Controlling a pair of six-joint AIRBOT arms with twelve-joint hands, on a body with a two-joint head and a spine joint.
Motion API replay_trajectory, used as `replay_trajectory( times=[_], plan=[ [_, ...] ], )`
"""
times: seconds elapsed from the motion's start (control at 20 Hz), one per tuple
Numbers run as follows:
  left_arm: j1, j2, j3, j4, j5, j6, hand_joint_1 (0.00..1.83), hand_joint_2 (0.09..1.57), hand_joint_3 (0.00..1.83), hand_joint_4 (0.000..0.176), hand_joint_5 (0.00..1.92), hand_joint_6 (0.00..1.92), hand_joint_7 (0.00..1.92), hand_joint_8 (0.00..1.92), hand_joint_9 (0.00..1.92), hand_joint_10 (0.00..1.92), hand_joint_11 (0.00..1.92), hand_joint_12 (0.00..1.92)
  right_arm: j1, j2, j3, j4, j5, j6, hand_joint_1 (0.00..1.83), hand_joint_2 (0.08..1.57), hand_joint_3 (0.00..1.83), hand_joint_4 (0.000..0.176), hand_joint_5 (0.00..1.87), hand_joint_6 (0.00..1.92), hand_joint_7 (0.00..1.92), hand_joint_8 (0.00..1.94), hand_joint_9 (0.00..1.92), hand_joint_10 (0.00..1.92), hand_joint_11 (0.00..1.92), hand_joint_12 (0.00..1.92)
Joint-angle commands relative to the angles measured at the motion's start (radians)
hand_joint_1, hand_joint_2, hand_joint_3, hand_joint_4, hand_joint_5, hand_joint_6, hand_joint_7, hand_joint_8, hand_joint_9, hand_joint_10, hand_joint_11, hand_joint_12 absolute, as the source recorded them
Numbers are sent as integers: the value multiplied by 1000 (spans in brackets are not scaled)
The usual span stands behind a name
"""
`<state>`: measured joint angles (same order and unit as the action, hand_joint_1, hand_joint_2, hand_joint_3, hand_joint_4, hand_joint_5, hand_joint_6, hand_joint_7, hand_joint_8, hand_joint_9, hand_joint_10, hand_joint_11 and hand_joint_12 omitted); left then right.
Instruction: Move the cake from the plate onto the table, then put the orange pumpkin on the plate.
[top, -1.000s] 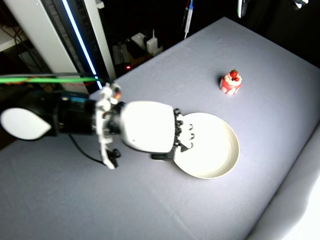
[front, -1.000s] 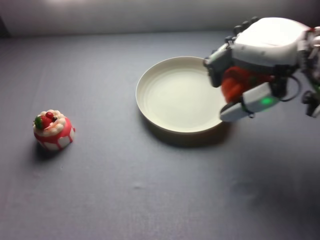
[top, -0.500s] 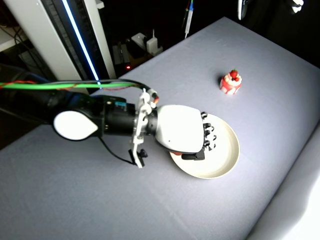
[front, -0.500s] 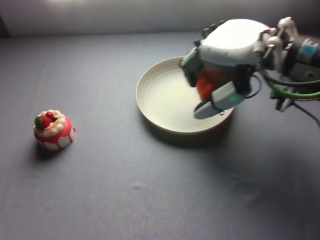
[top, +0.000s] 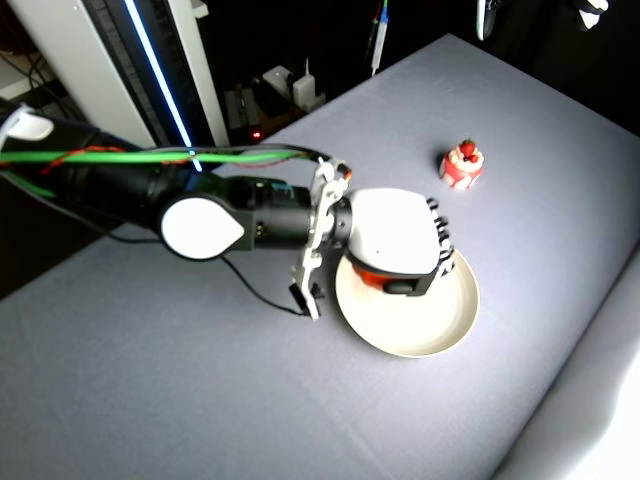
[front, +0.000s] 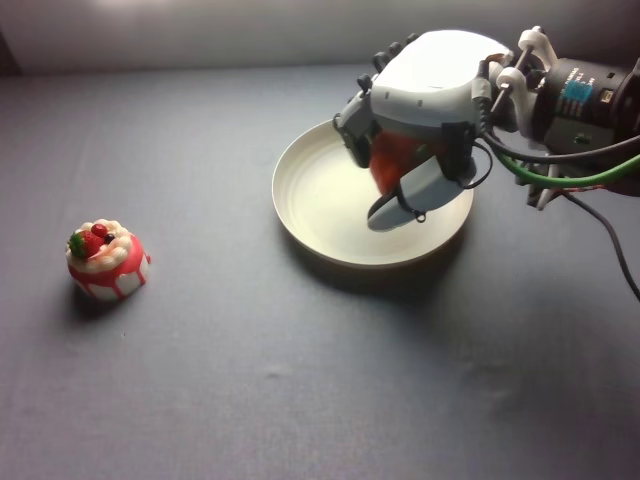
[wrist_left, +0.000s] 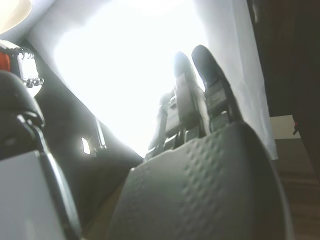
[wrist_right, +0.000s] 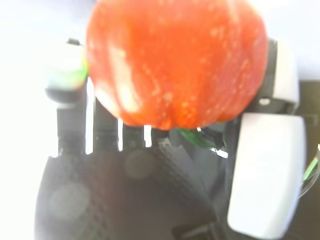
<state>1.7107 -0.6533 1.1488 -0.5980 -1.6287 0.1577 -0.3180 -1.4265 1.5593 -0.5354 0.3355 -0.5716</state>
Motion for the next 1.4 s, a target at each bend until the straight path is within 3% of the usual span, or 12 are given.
replay_trajectory(
  times=[0.0,0.45,0.55,0.8,0.9,0.95,1.35],
  plan=[
    [-6,-4,9,-68,-101,-1,1056,864,3,0,67,0,52,4,315,8,0,590,13,3,8,17,76,2,1364,1138,2,0,952,1921,995,1874,1045,1902,1091,1921],
    [-12,-7,11,-61,-101,-1,1054,877,0,0,56,2,40,1,304,2,0,720,13,-3,38,29,55,2,1321,1146,1,0,977,1921,1046,1939,1134,1921,1201,1921],
    [-13,-7,12,-59,-101,-1,1050,873,1,0,43,0,28,0,279,3,0,585,13,-3,42,39,56,2,1316,1187,17,0,1004,1921,1096,1941,1195,1921,1257,1921],
    [-13,-7,11,-55,-101,-1,1050,879,1,0,49,1,33,2,299,4,0,674,13,-3,42,45,57,2,1316,1166,2,0,1005,1921,1076,1941,1159,1921,1222,1921],
    [-14,-7,12,-54,-102,-1,1048,874,0,7,52,0,37,1,276,2,0,571,13,-3,44,51,59,2,1329,1152,0,0,1028,1921,1084,1941,1157,1921,1219,1921],
    [-15,-7,12,-54,-102,-1,1037,878,1,0,42,0,34,0,274,1,0,556,13,-3,44,52,59,2,1342,1146,0,0,1024,1921,1079,1941,1152,1921,1220,1921],
    [-17,-8,11,-48,-102,-1,1041,897,3,0,57,2,39,1,305,4,0,573,13,-3,24,95,102,3,1339,1149,0,0,923,1921,1000,1941,1065,1921,1135,1921]
  ],
)
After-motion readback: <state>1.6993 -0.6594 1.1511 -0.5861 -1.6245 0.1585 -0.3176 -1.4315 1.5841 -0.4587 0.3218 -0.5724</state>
